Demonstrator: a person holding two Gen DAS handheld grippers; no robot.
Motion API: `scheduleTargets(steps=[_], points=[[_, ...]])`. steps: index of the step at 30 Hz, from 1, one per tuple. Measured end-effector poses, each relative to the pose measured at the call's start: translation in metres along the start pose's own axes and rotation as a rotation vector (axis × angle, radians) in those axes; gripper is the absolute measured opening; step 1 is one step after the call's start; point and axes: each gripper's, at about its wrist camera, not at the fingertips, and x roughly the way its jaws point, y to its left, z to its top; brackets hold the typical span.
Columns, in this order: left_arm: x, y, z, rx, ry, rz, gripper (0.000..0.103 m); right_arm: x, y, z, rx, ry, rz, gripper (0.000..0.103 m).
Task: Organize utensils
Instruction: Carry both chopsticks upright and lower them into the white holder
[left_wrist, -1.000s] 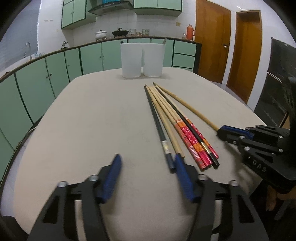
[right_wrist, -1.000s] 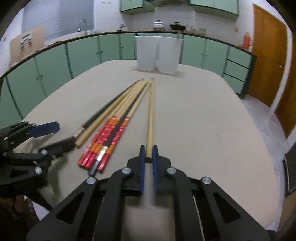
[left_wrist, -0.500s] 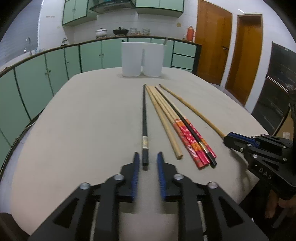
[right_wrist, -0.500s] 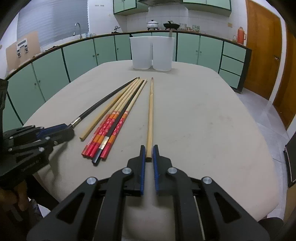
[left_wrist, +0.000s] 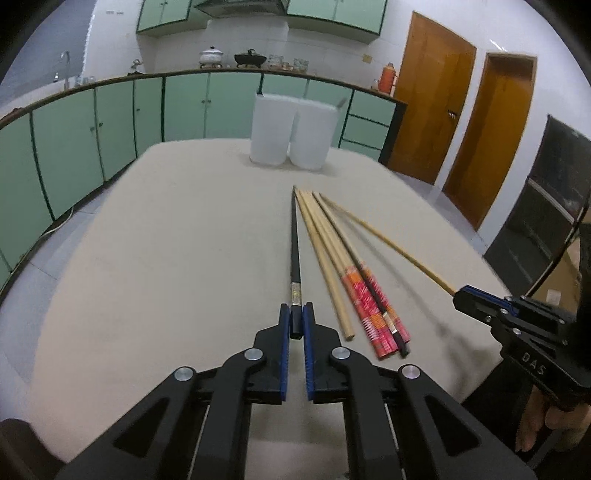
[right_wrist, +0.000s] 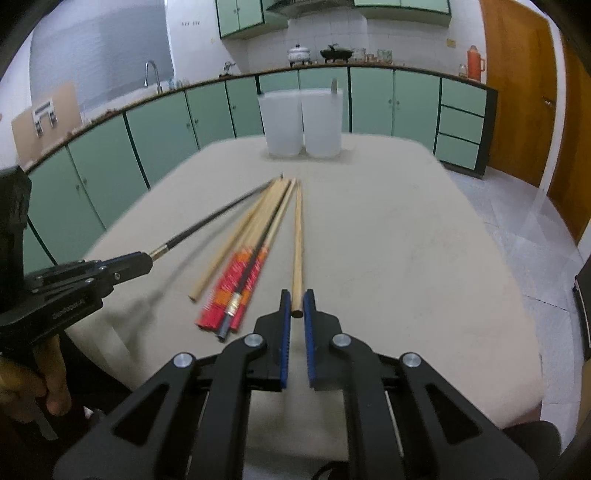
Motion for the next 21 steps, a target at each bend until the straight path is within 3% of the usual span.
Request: scheduleTargets(steps=[10, 21], points=[[-0.063, -0.006, 0.061, 0.021, -0.077, 0.001, 0.007, -0.063, 0.011, 0.072, -0.066, -0.131, 0.020, 0.007], [-0.088, 0.000, 0.131, 0.060, -0.114, -0.035, 0.007, -0.040, 0.007, 0.157, -0.123, -0.097, 0.050, 0.006]])
